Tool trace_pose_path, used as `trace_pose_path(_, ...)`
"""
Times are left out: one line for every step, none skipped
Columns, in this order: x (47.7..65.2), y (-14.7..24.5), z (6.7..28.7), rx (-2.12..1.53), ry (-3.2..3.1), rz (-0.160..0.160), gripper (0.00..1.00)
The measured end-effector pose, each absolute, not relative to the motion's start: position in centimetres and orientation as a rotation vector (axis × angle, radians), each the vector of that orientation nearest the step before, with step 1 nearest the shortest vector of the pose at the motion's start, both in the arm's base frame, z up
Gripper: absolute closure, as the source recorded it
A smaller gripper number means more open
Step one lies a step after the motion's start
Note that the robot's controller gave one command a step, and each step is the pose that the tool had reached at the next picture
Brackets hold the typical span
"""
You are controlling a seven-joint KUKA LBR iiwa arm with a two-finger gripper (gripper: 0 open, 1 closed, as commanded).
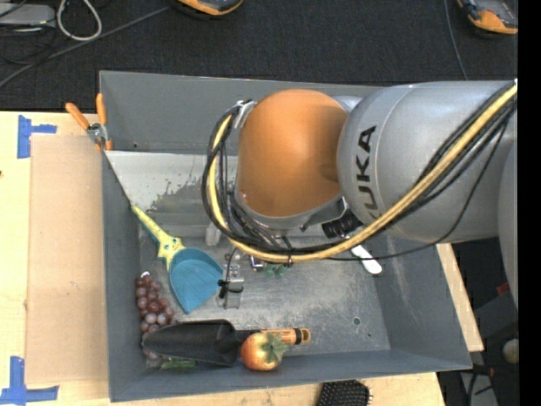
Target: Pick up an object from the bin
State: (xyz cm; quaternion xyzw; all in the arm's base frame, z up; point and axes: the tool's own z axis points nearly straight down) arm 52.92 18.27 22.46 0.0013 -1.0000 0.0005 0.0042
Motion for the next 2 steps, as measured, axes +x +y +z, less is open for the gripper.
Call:
trace_pose_path(53.1,18.1,22.8,-0.004,-3.140,0.000,0.00)
trace_pose_path(50.3,19.5,13.6,-0.099,-3.140,-0.002,0.00)
